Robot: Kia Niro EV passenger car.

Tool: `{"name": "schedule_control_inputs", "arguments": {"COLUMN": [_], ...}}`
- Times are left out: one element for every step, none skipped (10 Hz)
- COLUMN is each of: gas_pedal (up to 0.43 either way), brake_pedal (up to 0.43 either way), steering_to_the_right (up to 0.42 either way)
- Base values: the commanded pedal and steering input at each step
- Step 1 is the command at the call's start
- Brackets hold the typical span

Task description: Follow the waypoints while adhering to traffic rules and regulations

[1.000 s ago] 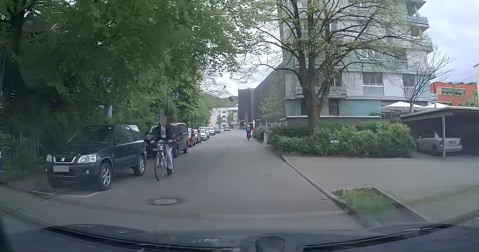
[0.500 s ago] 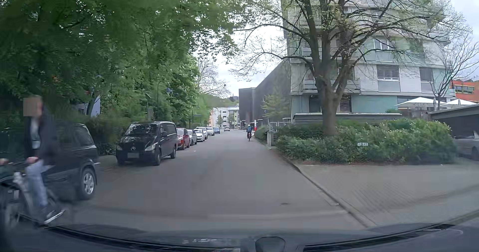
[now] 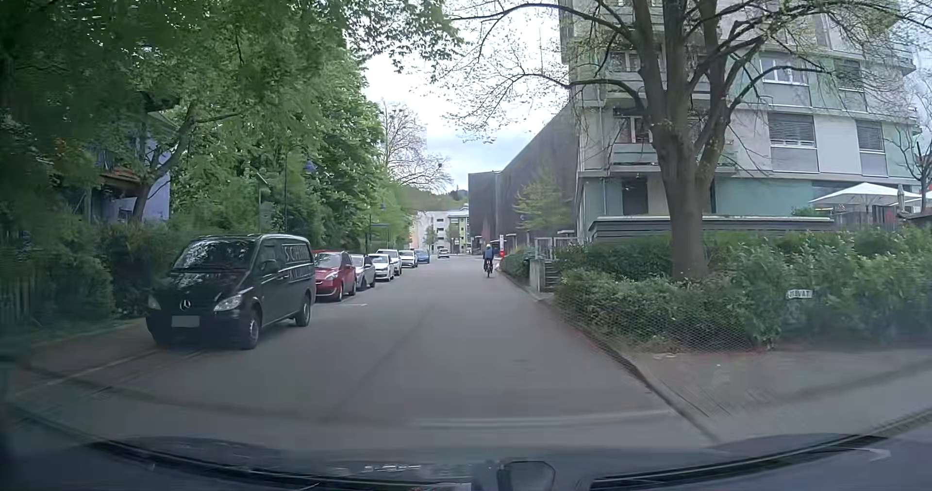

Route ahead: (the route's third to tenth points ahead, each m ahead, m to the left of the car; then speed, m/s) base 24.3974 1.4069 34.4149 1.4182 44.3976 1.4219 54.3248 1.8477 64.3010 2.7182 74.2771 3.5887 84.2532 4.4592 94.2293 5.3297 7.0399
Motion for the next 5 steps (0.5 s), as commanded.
{"name": "schedule_control_inputs", "arguments": {"gas_pedal": [0.028, 0.028, 0.028, 0.028, 0.028], "brake_pedal": [0.000, 0.000, 0.000, 0.000, 0.000], "steering_to_the_right": [-0.008, -0.007, -0.008, -0.008, -0.007]}}
